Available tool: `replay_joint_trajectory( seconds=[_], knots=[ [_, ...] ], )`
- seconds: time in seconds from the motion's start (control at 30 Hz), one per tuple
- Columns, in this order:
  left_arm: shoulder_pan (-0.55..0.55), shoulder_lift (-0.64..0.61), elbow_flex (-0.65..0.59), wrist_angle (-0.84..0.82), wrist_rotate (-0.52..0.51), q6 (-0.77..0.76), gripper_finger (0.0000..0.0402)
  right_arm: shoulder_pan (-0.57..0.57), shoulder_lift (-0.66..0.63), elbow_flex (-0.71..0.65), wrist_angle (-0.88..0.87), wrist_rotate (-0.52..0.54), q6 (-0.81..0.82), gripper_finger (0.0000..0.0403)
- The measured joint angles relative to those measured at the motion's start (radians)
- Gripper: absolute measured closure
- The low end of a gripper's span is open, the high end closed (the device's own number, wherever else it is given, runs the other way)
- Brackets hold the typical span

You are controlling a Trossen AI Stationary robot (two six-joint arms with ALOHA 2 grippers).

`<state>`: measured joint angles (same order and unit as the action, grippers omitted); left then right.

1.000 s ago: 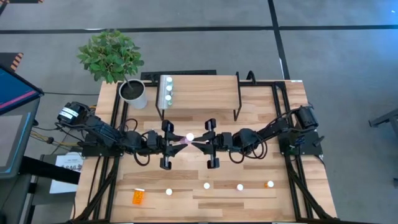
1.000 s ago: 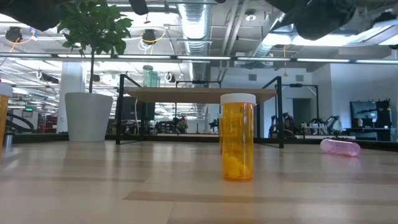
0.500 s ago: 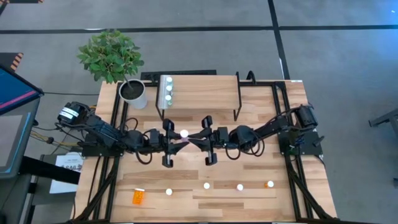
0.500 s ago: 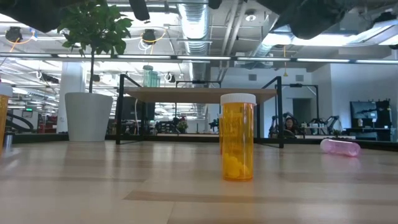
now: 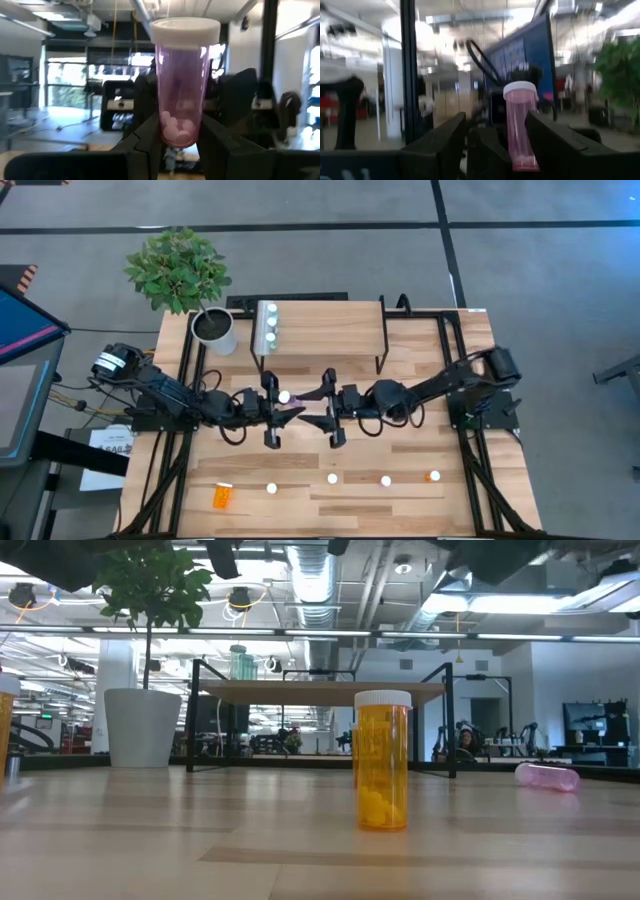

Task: Pick and place medicine bottles onto shelf by color
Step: Put the top pink pill bottle on the shelf

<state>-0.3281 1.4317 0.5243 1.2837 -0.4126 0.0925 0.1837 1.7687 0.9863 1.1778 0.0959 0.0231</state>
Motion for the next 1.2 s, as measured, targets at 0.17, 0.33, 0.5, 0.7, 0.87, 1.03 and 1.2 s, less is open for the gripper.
replay_joint_trajectory(
  seconds=[0.17, 0.33, 0.5, 0.7, 0.87, 1.03, 1.2],
  knots=[
    [-0.02, -0.05, 0.001, -0.12, -0.104, 0.028, 0.0315, 0.0, -0.15, -0.004, -0.349, 0.011, -0.001, 0.0159],
    [-0.025, -0.073, 0.001, -0.273, -0.127, -0.011, 0.0315, 0.0, -0.275, -0.002, -0.522, 0.012, 0.0, 0.0163],
    [-0.025, -0.073, 0.001, -0.353, -0.146, -0.058, 0.0315, 0.008, -0.286, -0.002, -0.604, 0.012, 0.038, 0.0163],
    [-0.024, -0.073, 0.001, -0.433, -0.149, -0.075, 0.0315, 0.028, -0.216, -0.004, -0.618, 0.014, 0.055, 0.0163],
    [-0.024, -0.073, 0.002, -0.468, -0.149, -0.075, 0.0315, 0.025, -0.192, -0.003, -0.599, 0.053, 0.056, 0.0163],
    [-0.024, -0.073, 0.002, -0.468, -0.123, -0.075, 0.0315, 0.012, -0.192, -0.003, -0.595, 0.101, 0.057, 0.0163],
    [-0.024, -0.073, 0.002, -0.465, -0.045, -0.079, 0.0315, 0.012, -0.192, -0.003, -0.599, 0.115, 0.057, 0.0163]
  ],
)
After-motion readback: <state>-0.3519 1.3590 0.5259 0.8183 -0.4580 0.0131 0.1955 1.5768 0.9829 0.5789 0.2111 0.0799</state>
